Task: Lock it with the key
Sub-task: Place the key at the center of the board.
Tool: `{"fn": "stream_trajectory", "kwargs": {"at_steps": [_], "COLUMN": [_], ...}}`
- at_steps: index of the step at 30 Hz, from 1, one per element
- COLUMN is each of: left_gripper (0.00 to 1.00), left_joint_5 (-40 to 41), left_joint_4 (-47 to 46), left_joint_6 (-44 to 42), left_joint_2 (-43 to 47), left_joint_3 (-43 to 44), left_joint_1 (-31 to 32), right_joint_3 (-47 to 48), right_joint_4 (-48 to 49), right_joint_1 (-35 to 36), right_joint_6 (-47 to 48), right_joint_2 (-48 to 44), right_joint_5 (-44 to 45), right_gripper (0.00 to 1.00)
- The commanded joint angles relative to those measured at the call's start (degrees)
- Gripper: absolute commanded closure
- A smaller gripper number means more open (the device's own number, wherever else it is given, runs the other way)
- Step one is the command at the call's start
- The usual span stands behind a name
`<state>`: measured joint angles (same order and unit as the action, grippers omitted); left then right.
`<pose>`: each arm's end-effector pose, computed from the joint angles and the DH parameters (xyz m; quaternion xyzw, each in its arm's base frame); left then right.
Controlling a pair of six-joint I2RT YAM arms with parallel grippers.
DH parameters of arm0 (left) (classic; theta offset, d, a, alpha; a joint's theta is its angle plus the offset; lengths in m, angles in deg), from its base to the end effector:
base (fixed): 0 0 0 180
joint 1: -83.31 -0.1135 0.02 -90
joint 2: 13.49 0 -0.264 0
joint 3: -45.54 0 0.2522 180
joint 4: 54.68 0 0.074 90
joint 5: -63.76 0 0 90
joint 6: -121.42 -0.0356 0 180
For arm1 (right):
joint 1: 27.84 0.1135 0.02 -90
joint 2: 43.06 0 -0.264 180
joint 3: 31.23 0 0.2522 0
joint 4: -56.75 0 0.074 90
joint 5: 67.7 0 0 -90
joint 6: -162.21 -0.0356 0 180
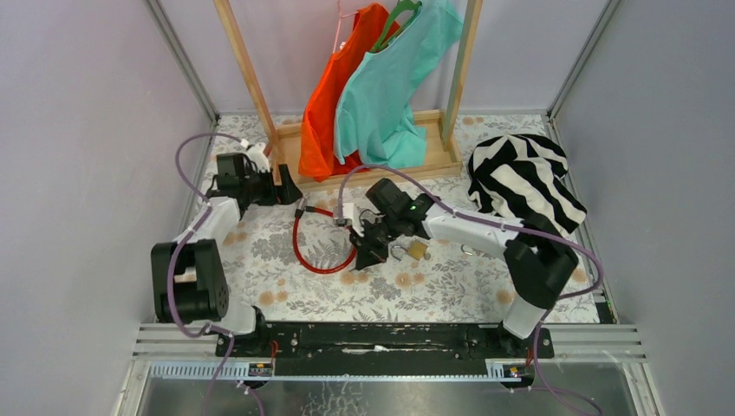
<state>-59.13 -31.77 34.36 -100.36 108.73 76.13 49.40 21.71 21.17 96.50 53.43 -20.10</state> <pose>0.3079 0.0193 0.2003 0.0257 0.8969 -0.2497 0.3642 0.2152 0.2842 0.2291 -0.6215 0.6326 0.3997 0.2318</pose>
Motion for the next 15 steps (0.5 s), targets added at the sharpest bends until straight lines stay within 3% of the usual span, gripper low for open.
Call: {"fn": "stream_trajectory", "kwargs": {"at_steps": [1,8,11,13,15], "left_gripper": [0.00,0.00,0.00,0.00,0.00], "left_joint_5": [6.14,11.70,11.45,10.89,11.10], "left_joint_4": [-0.99,2.63,2.58,3.41,4.32], "left_joint_6": [-2.07,-4.31,-4.07,-3.92,-4.09], "left_joint_2": [8.10,16.46,18.92,19.81,20.42], "left_joint_3": [3.31,7.35,7.96,8.59,8.96], "left_joint_1": [-0.25,-0.60,-0.72,-0.67,-0.67], "right_joint_3": [4.07,8.16,11.02,12.84,12.88], "right_joint_4": [7.05,9.06,8.66,7.06,6.62], "right_joint_1": [3.99,9.83,10.35,10.31,10.31], "right_joint_6": [-10.00,-13.34,-15.13,-15.02,-14.78], "right_joint_2": [4.13,12.51,15.52,16.76,16.19], "right_joint_5": [2.70,7.52,8.54,8.62,8.75], "right_gripper": [0.99,0.95,0.89,0.81,0.60]}}
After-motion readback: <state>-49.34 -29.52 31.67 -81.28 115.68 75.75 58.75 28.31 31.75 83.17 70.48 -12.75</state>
